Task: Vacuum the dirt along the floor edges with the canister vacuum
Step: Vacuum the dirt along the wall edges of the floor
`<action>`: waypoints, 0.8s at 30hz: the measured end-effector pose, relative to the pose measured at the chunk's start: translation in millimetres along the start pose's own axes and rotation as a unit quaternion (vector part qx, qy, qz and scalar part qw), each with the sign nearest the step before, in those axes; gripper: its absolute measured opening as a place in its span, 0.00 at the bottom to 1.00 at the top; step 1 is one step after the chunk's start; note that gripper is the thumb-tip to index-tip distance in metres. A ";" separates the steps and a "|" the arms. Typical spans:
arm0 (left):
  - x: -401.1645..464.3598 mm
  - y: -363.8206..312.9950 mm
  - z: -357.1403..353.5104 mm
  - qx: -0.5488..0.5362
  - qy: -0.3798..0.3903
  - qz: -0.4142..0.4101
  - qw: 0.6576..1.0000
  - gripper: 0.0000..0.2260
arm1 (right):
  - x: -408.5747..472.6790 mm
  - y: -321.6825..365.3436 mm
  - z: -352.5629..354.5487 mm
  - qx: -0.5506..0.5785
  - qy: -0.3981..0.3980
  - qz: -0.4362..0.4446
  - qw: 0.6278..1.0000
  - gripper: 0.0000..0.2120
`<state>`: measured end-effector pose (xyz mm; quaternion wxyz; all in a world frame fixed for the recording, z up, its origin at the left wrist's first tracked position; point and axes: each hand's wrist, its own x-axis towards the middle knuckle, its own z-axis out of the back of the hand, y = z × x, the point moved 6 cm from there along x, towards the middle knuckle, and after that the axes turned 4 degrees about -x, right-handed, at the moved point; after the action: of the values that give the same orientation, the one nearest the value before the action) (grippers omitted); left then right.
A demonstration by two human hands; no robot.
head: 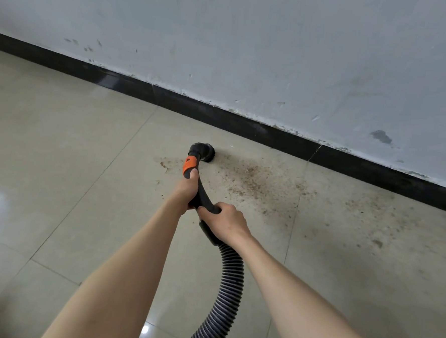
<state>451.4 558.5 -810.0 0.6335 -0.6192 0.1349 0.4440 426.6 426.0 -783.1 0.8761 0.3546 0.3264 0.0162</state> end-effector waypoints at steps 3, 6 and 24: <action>-0.2 0.1 -10.5 0.006 0.005 -0.003 1.000 0.26 | -1.6 -7.7 7.3 0.011 -0.002 -0.006 1.000 0.14; -2.8 -1.5 -26.8 0.013 0.021 -0.009 1.000 0.24 | -2.7 -20.2 15.3 0.026 -0.010 -0.017 0.999 0.14; -21.0 -16.9 -111.6 0.115 0.062 -0.054 0.990 0.24 | -14.2 -73.9 58.1 0.130 -0.082 -0.075 0.985 0.13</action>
<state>494.1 451.9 -805.6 0.7138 -0.5749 0.1908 0.3516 434.3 331.5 -790.7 0.8453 0.4397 0.2781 -0.1214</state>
